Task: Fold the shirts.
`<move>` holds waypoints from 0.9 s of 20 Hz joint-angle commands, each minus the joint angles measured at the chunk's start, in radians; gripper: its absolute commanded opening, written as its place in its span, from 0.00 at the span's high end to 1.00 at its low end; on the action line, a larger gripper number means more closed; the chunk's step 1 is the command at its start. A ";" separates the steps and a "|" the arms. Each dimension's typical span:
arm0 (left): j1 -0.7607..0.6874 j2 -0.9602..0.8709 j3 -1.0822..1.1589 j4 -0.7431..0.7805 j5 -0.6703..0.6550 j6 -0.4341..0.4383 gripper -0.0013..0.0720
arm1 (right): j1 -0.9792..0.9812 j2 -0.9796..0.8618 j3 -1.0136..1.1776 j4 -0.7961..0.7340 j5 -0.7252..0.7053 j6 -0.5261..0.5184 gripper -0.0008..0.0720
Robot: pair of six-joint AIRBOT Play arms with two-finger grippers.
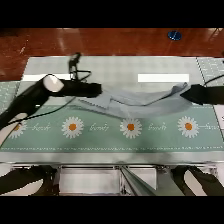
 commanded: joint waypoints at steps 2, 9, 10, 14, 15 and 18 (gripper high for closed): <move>-0.258 -0.220 0.157 -0.119 0.014 -0.015 0.96 | 0.001 0.365 -0.101 0.077 0.096 0.105 0.96; -0.526 -0.551 0.469 -0.153 -0.207 -0.034 0.96 | 0.001 0.465 -0.101 0.160 0.148 0.134 0.96; -0.547 -0.571 0.499 -0.153 -0.237 -0.034 0.96 | 0.001 0.461 -0.101 0.160 0.148 0.134 0.96; -0.473 -0.563 0.577 -0.151 -0.321 -0.030 0.96 | 0.001 0.435 -0.101 0.170 0.156 0.127 0.96; -0.417 -0.545 0.578 -0.151 -0.342 -0.030 0.96 | 0.001 0.420 -0.101 0.187 0.161 0.117 0.96; -0.200 -0.462 0.578 -0.103 -0.441 -0.031 0.96 | 0.001 0.357 -0.101 0.278 0.151 0.064 0.96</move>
